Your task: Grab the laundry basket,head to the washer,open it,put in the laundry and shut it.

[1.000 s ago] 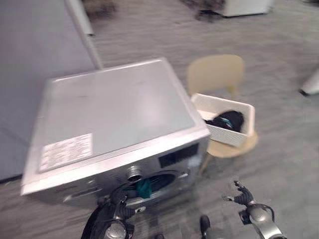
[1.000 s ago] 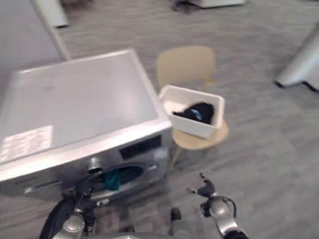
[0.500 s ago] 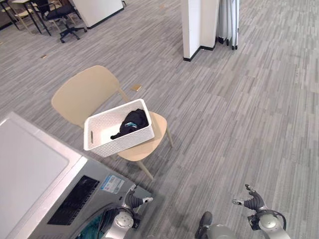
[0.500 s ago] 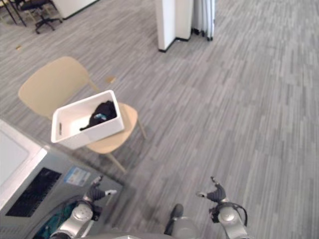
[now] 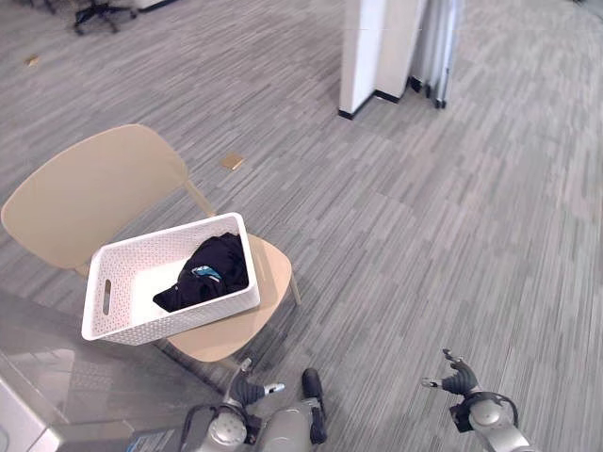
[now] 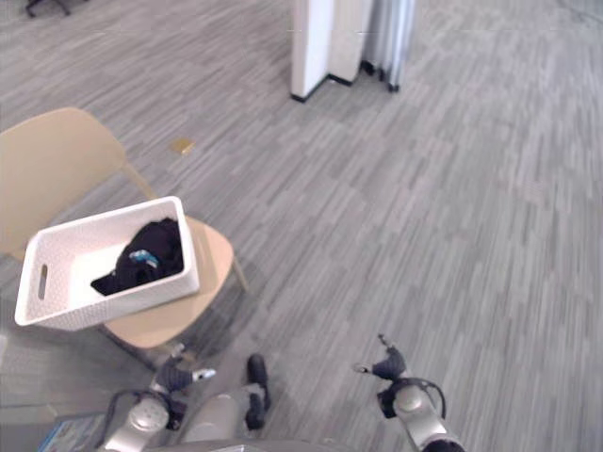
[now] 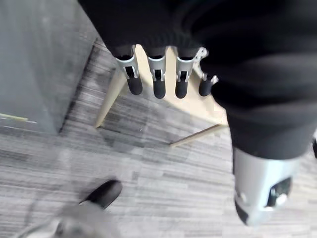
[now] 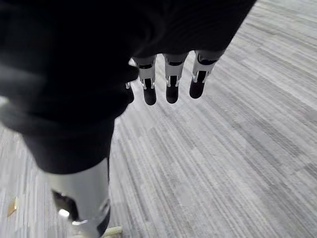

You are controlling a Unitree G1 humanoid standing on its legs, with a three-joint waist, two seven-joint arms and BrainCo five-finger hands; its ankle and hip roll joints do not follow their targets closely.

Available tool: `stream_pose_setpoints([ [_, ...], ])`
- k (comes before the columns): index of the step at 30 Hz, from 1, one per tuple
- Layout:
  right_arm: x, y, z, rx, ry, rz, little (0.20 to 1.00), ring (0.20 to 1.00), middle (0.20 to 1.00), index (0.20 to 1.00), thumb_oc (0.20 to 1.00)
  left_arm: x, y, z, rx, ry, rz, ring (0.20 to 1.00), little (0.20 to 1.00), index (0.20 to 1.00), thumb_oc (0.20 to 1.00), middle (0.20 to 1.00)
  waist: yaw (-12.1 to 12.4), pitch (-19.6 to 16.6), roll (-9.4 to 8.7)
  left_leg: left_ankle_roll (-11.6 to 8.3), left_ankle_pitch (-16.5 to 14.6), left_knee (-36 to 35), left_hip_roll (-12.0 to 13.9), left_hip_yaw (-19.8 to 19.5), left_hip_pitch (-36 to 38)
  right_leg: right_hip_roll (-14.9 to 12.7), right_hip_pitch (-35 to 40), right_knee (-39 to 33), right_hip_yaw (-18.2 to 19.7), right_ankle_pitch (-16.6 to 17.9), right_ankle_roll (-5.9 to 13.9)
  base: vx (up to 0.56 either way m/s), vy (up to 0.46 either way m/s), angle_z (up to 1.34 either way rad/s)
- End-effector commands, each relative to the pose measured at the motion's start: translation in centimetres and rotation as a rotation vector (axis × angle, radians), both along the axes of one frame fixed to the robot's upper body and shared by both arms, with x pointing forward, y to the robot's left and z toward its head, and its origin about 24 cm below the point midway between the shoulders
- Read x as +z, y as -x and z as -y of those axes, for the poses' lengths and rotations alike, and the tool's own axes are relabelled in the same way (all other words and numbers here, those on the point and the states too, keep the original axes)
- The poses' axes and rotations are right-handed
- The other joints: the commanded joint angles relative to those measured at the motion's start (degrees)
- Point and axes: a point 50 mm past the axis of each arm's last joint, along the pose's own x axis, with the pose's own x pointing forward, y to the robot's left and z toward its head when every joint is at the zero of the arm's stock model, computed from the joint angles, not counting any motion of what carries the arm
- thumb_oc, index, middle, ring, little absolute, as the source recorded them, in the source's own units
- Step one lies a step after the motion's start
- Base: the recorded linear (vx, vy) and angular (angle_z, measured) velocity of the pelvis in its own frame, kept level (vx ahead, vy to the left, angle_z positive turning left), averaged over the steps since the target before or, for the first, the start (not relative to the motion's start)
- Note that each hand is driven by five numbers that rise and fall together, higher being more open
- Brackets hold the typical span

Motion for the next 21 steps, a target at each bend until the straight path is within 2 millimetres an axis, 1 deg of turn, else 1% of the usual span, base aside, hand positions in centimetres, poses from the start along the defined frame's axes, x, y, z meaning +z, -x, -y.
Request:
stream_pose_setpoints([
  [1,2.0,-2.0,1.5,-0.025,0.023,0.119,1.0,1.0,1.0,1.0,1.0,1.3,-1.6,0.1,-0.009,0.0,0.093,1.0,1.0,1.0,1.0,1.0,1.7,0.9,2.0,-7.39,-5.1,-1.5,2.0,-1.9,2.5,-3.4,-5.3,-0.4,3.5,1.8,7.39,0.15,0.037,1.5],
  [2,2.1,-2.0,1.2,-0.021,0.009,0.126,1.0,1.0,1.0,1.0,1.0,1.5,-1.7,-0.1,-0.002,-0.01,0.103,1.0,1.0,1.0,1.0,1.0,1.8,0.7,2.62,-7.02,-4.0,-3.7,1.1,-4.8,4.1,-2.1,-7.8,-2.3,5.1,1.5,5.53,0.23,-0.042,1.9],
  [3,2.1,-2.0,1.3,-0.017,0.01,0.131,1.0,1.0,1.0,1.0,1.0,1.2,-1.9,0.3,0.001,-0.006,0.098,1.0,1.0,1.0,1.0,1.0,1.3,0.4,3.74,-6.92,-3.8,-6.0,-0.2,-10.8,5.3,-0.6,-11.3,-6.8,9.5,0.3,3.06,0.23,-0.047,1.36],
  [4,2.1,-2.0,1.3,-0.017,0.01,0.131,1.0,1.0,1.0,1.0,1.0,1.2,-1.9,0.3,0.001,-0.005,0.098,1.0,1.0,1.0,1.0,1.0,1.3,0.4,3.75,-6.92,-3.8,-5.9,-0.2,-10.8,5.3,-0.5,-11.3,-6.8,9.5,0.3,3.05,0.24,-0.092,1.43],
  [5,2.3,-2.2,1.4,-0.012,0.013,0.135,1.0,1.0,1.0,1.0,1.0,0.9,-2.0,0.8,-0.013,-0.002,0.084,1.0,1.0,1.0,1.0,1.0,0.1,1.1,4.63,-6.72,-4.2,-5.6,-1.3,-15.7,5.9,-0.1,-14.9,-9.4,15.9,1.6,2.84,0.11,-0.043,1.63],
  [6,2.3,-2.2,1.4,-0.012,0.013,0.135,1.0,1.0,1.0,1.0,1.0,0.9,-2.0,0.8,-0.013,-0.002,0.084,1.0,1.0,1.0,1.0,1.0,0.0,0.9,4.66,-6.73,-4.1,-5.5,-1.3,-15.8,5.7,0.0,-15.0,-9.5,15.9,1.7,2.82,0.16,-0.062,1.85],
  [8,2.4,-2.4,1.5,-0.014,0.018,0.138,1.0,1.0,1.0,1.0,1.0,0.5,-2.0,1.4,-0.025,0.003,0.063,1.0,1.0,1.0,1.0,1.0,-1.3,1.7,5.35,-6.81,-4.6,-5.0,-2.6,-21.2,6.1,0.2,-17.6,-11.3,21.3,3.9,3.09,0.1,-0.061,1.73],
  [9,2.5,-2.5,1.7,-0.012,0.023,0.14,1.0,1.0,1.0,1.0,1.0,0.3,-2.0,1.6,-0.031,0.004,0.054,1.0,1.0,1.0,1.0,1.0,-1.7,2.1,5.54,-6.98,-4.9,-4.6,-3.1,-23.0,6.4,0.0,-18.2,-11.6,22.8,4.6,3.28,0.12,-0.096,1.84],
  [10,2.3,-2.4,1.7,-0.008,0.027,0.129,1.0,1.0,1.0,1.0,1.0,0.2,-1.9,1.9,-0.043,0.01,0.046,1.0,1.0,1.0,1.0,1.0,-2.0,2.3,5.26,-7.11,-5.3,-3.8,-4.2,-25.4,6.3,-0.1,-18.0,-12.5,23.5,5.3,3.13,0.14,-0.157,2.33],
  [11,2.3,-2.3,1.8,-0.004,0.027,0.127,1.0,1.0,1.0,1.0,1.0,-0.2,-1.6,2.1,-0.042,0.016,0.03,1.0,1.0,1.0,1.0,1.0,-1.9,2.1,4.83,-7.33,-5.9,-2.8,-5.6,-28.0,5.9,-1.4,-15.8,-15.5,21.9,6.5,3.24,0.11,-0.181,2.09],
  [14,2.7,-2.8,1.8,0.012,0.034,0.148,1.0,1.0,1.0,1.0,1.0,-0.2,-1.5,2.1,-0.022,0.042,0.026,1.0,1.0,1.0,1.0,1.0,-1.5,1.3,4.91,-8.87,-5.1,-2.7,-5.6,-29.8,4.5,-0.8,-14.2,-18.4,20.2,7.0,2.79,0.07,-0.147,1.82],
  [15,2.7,-2.8,1.8,0.012,0.034,0.147,1.0,1.0,1.0,1.0,1.0,-0.2,-1.5,2.1,-0.022,0.042,0.026,1.0,1.0,1.0,1.0,1.0,-1.7,1.3,4.92,-8.89,-5.1,-2.7,-5.6,-29.9,4.5,-0.8,-14.1,-18.5,20.0,7.0,2.79,0.08,-0.129,1.22],
  [16,3.2,-3.3,1.7,0.036,0.042,0.173,1.0,1.0,1.0,1.0,1.0,-0.3,-1.3,1.9,-0.019,0.039,0.021,1.0,1.0,1.0,1.0,1.0,-1.2,1.5,5.11,-9.28,-5.0,-2.4,-5.6,-30.9,4.1,-0.7,-13.5,-18.5,18.3,6.8,2.24,0.07,-0.124,0.87],
  [17,3.4,-3.5,1.7,0.039,0.044,0.182,1.0,1.0,1.0,1.0,1.0,-0.3,-1.3,1.9,-0.024,0.04,0.017,1.0,1.0,1.0,1.0,1.0,-1.2,1.5,5.15,-9.41,-5.0,-2.4,-5.6,-31.2,4.0,-0.6,-13.2,-18.7,17.6,6.6,2.03,0.07,-0.124,0.56],
  [18,3.4,-3.5,1.7,0.039,0.044,0.182,1.0,1.0,1.0,1.0,1.0,-0.3,-1.3,1.9,-0.024,0.04,0.017,1.0,1.0,1.0,1.0,1.0,-1.3,1.5,5.16,-9.42,-5.0,-2.4,-5.7,-31.3,4.0,-0.6,-13.1,-18.7,17.5,6.5,2.02,0.03,-0.062,0.32],
  [19,3.8,-3.9,1.6,0.051,0.048,0.2,1.0,1.0,1.0,1.0,1.0,-0.3,-1.3,1.8,-0.027,0.035,0.015,1.0,1.0,1.0,1.0,1.0,-1.2,1.8,5.3,-9.69,-5.0,-1.7,-5.8,-31.5,3.6,-0.7,-12.8,-18.8,16.4,6.3,1.81,0.01,-0.081,0.39],
  [20,4.7,-4.6,1.7,0.067,0.06,0.24,1.0,1.0,1.0,1.0,1.0,-0.1,-1.5,1.9,-0.03,0.039,0.024,1.0,1.0,1.0,1.0,1.0,-1.0,2.5,5.47,-10.27,-5.4,-0.4,-5.5,-30.1,2.7,-0.9,-12.0,-19.2,14.3,5.8,1.49,0.02,-0.088,0.44],
  [21,5.2,-5.0,1.7,0.076,0.065,0.265,1.0,1.0,1.0,1.0,1.0,0.1,-1.6,1.8,-0.028,0.041,0.031,1.0,1.0,1.0,1.0,1.0,-1.1,2.8,5.55,-10.47,-5.5,0.3,-4.8,-27.8,2.0,-1.4,-11.7,-19.3,12.8,5.5,1.44,0.0,-0.053,0.44],
])
